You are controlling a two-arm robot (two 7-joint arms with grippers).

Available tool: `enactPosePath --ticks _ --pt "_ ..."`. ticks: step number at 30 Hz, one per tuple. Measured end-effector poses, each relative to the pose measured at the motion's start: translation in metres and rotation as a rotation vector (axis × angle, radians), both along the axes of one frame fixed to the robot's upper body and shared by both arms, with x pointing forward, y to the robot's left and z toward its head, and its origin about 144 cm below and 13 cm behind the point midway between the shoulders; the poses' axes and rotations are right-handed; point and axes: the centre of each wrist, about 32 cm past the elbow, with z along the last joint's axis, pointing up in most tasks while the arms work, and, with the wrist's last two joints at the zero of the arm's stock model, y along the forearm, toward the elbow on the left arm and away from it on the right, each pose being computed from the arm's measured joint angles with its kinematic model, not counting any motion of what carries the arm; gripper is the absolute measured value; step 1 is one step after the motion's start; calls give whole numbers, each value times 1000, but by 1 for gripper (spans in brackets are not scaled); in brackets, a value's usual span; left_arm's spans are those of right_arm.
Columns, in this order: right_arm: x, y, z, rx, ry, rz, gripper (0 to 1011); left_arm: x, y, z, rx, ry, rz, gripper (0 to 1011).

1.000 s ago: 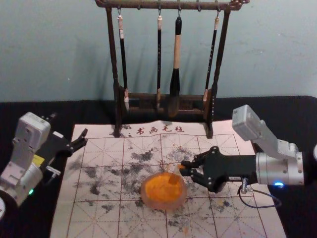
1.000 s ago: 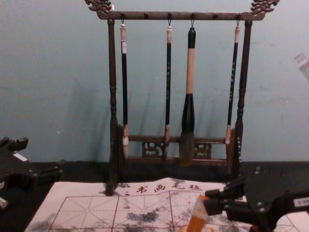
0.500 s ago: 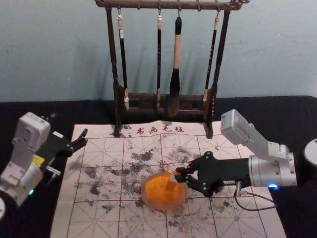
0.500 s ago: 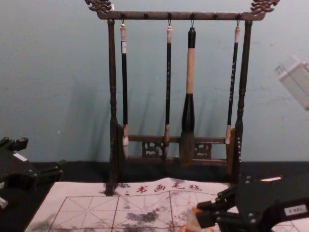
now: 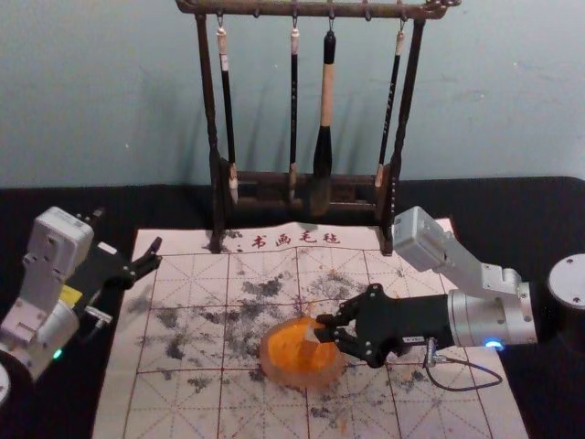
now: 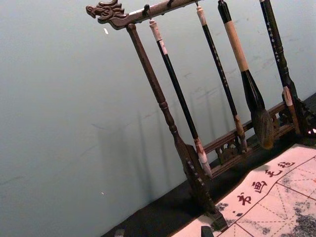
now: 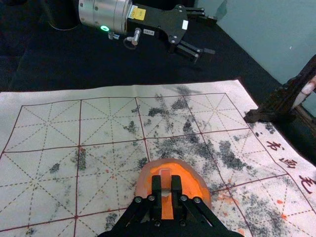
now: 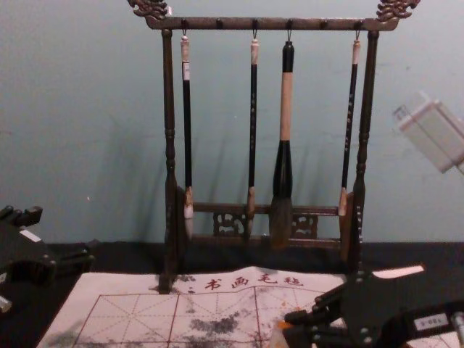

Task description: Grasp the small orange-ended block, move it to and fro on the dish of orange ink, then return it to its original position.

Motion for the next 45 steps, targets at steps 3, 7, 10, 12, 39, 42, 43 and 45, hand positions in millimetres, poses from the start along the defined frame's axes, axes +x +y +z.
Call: enactPosePath --ticks 3,7,10,12,39,42,43,45 --pt "1 1 0 -1 1 1 84 0 0 0 0 0 0 1001" --pt "2 5 -1 -3 2 5 84 0 0 0 0 0 0 1001" --pt "3 6 -2 -4 4 5 84 0 0 0 0 0 0 1001" --pt "4 7 -3 -6 5 4 84 0 0 0 0 0 0 1001" --pt "13 5 -3 -17 -5 -23 84 0 0 0 0 0 0 1001" --pt "13 2 -3 -18 -7 -30 84 0 0 0 0 0 0 1001" --pt "13 1 -3 -18 -7 -32 84 0 0 0 0 0 0 1001" --pt "12 -1 -3 -19 -7 -38 84 0 0 0 0 0 0 1001"
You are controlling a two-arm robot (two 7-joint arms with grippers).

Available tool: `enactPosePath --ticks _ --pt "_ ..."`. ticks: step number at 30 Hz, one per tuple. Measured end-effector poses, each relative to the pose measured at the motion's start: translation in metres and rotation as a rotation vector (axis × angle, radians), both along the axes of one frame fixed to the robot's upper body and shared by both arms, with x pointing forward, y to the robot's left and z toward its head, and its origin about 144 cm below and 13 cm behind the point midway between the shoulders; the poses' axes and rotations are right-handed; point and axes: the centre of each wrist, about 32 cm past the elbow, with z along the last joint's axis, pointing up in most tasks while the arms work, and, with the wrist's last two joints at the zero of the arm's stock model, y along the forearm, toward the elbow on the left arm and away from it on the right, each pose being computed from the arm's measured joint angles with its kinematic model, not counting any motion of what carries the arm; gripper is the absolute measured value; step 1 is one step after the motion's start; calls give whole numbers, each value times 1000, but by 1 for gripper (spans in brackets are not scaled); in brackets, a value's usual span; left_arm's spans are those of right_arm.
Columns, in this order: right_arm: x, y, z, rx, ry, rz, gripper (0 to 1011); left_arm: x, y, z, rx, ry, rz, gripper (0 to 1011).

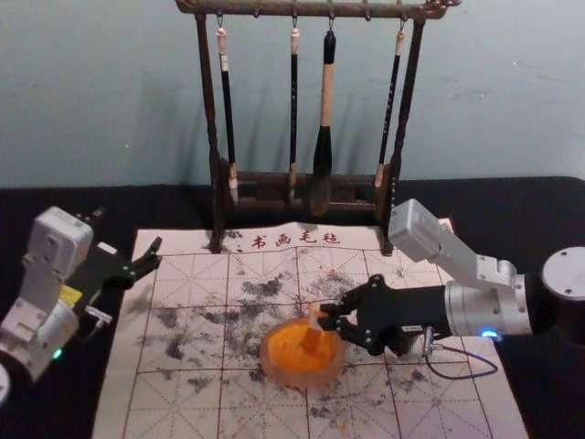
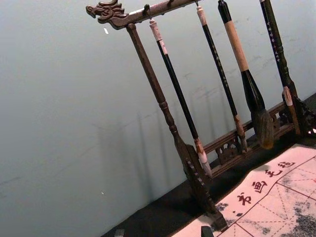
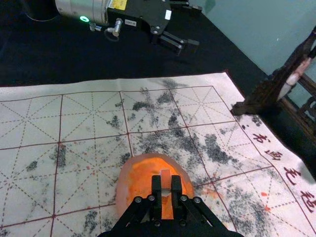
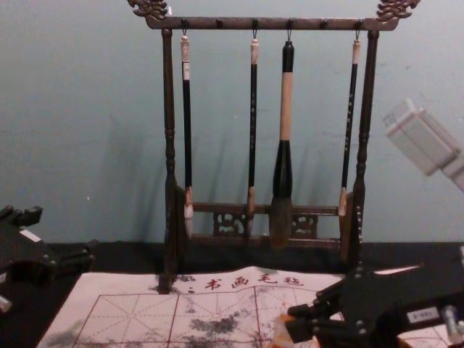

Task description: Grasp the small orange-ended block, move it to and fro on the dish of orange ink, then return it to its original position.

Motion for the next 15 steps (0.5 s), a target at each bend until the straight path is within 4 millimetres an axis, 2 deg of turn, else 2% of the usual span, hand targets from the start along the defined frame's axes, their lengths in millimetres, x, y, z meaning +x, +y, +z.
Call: enactPosePath --ticks 15 --pt "-9 -4 4 1 -3 17 84 0 0 0 0 0 0 1001"
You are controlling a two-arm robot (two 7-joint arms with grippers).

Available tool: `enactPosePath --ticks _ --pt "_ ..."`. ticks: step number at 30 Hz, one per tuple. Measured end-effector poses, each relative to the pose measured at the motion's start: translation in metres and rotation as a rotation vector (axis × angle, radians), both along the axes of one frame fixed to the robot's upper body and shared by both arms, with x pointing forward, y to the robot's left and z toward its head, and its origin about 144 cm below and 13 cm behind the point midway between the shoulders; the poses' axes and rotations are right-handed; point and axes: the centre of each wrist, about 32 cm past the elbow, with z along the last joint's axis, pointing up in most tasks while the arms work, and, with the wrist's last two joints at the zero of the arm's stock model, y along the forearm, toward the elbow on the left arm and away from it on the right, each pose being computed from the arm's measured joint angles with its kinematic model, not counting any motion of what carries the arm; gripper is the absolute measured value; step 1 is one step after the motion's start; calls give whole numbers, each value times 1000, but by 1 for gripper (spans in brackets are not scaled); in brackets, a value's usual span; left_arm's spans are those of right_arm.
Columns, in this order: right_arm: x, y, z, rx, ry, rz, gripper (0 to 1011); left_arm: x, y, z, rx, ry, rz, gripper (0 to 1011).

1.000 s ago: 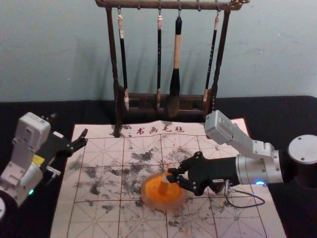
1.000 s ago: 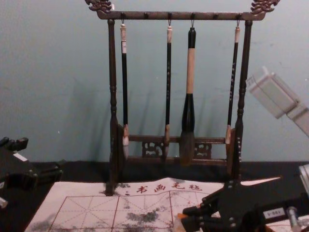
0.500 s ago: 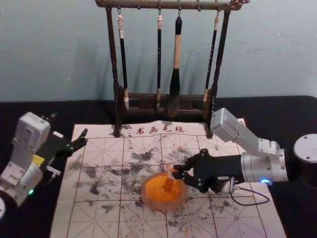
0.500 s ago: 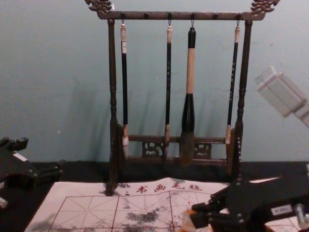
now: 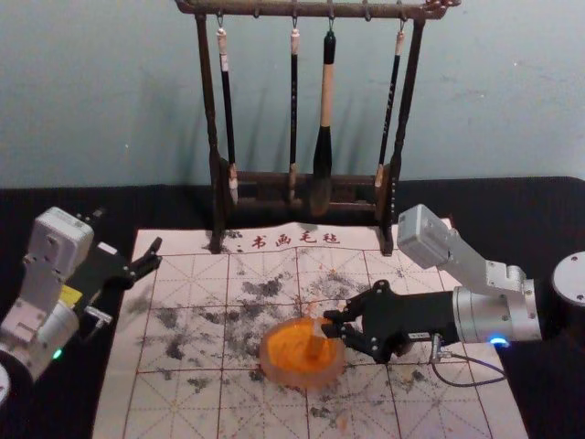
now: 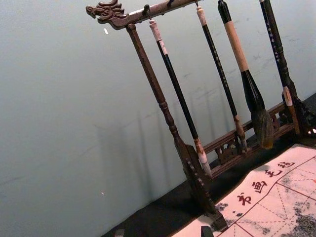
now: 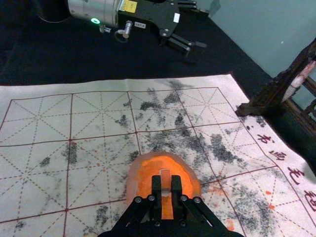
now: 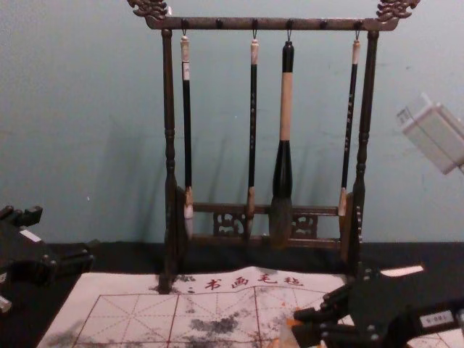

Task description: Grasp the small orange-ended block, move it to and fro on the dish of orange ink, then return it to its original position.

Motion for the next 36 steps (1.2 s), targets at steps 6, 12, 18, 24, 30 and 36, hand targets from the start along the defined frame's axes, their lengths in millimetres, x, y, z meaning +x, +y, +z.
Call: enactPosePath --ticks 6,12,18,24,30,36 --pt "-2 2 -1 -2 6 15 84 0 0 0 0 0 0 1001" --pt "-2 7 -2 -5 11 31 84 0 0 0 0 0 0 1001" --pt "0 11 -2 -8 10 38 84 0 0 0 0 0 0 1001" --pt "5 14 -2 -9 8 33 83 0 0 0 0 0 0 1001" --pt "9 15 -2 -10 5 21 84 0 0 0 0 0 0 1001" --pt "14 13 -2 -13 3 -1 84 0 0 0 0 0 0 1001"
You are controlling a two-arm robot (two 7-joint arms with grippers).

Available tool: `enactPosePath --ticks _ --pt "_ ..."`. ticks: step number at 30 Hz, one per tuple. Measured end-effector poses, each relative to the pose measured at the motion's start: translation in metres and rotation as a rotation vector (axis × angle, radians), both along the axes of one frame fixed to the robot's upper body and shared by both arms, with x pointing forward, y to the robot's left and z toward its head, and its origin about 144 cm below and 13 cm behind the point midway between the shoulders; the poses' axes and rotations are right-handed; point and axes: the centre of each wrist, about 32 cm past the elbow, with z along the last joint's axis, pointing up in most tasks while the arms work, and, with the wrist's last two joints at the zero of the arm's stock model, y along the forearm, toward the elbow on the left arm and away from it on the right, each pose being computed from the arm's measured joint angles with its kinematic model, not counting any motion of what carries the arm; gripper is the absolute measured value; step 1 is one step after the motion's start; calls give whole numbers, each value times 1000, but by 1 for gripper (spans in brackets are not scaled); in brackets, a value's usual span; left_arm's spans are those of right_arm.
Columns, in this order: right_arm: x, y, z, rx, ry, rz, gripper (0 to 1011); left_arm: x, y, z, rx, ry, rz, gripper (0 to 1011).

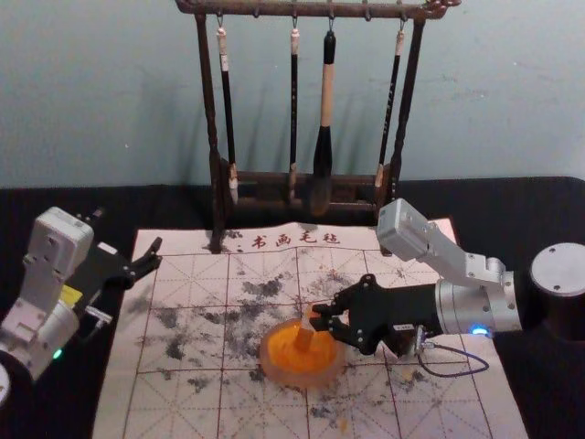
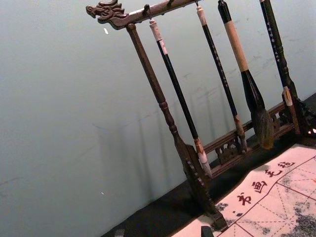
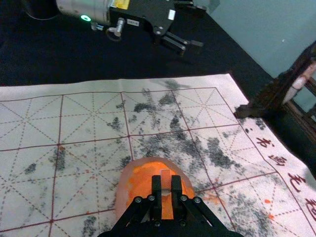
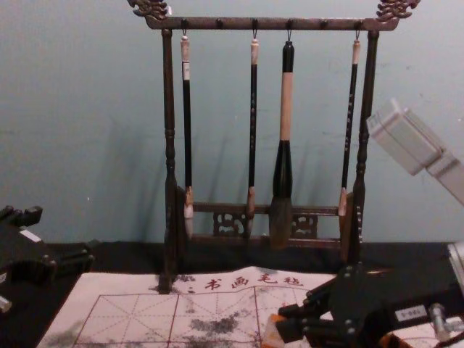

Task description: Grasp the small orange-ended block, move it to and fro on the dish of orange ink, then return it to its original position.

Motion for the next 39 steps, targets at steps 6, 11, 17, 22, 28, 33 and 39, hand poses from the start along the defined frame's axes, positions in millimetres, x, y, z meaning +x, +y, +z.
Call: enactPosePath --ticks 6,11,17,22,28,33,39 --pt "1 -4 0 -4 -3 -16 84 0 0 0 0 0 0 1001" --pt "1 -10 1 -8 -6 -27 84 0 0 0 0 0 0 1001" --pt "-4 -14 3 -10 -11 -24 84 0 0 0 0 0 0 1001" --pt "-9 -15 2 -11 -9 -14 84 0 0 0 0 0 0 1001" --pt "-14 -15 2 -6 -5 3 84 0 0 0 0 0 0 1001" --pt "-17 -13 1 -3 0 18 84 0 0 0 0 0 0 1001" --pt "-19 -9 1 -2 4 36 84 0 0 0 0 0 0 1001"
